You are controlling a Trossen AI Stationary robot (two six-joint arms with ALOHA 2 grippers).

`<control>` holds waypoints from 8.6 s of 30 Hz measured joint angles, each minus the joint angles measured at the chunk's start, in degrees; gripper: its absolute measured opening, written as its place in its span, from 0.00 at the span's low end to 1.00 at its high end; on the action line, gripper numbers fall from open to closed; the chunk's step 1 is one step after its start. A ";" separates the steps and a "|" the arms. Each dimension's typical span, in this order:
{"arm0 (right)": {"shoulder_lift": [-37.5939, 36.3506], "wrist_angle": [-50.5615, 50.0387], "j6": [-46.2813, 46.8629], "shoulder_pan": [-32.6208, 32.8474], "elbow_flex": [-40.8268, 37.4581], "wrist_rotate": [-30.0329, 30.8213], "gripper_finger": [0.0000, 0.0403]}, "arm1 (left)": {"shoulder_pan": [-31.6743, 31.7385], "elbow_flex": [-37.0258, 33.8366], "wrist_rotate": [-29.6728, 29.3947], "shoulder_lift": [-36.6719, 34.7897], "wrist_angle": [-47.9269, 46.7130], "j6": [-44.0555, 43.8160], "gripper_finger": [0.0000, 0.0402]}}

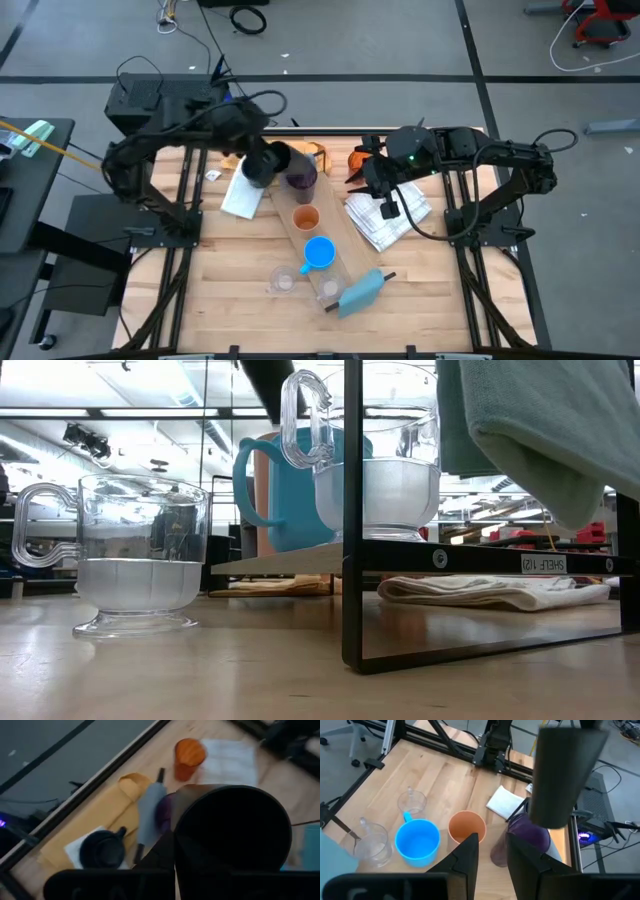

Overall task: Stack small to large cups/mugs on shelf
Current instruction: Put the black cup on the shelf

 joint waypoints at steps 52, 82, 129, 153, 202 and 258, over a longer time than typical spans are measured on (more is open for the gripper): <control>0.00 -1.01 3.40 0.07 0.00 -0.02 0.25 | 2.30 -0.73 4.42 7.01 -2.79 5.68 0.01; 0.00 -1.62 3.43 0.05 0.00 -0.02 0.25 | 6.78 -0.62 7.01 4.04 13.40 7.93 0.01; 0.02 -1.55 6.04 0.05 -0.02 -0.02 0.25 | 10.90 -0.55 15.74 18.92 19.33 19.21 0.01; 0.02 -1.57 6.65 0.05 -0.02 -0.02 0.25 | 10.07 -0.66 15.11 23.66 13.69 23.68 0.01; 0.04 -1.57 6.57 0.02 -0.04 -0.02 0.25 | 10.16 -0.66 14.63 28.08 12.34 24.33 0.01; 0.04 -4.04 6.81 -0.91 -0.04 0.01 0.25 | 10.07 -0.66 14.19 30.08 10.29 25.41 0.24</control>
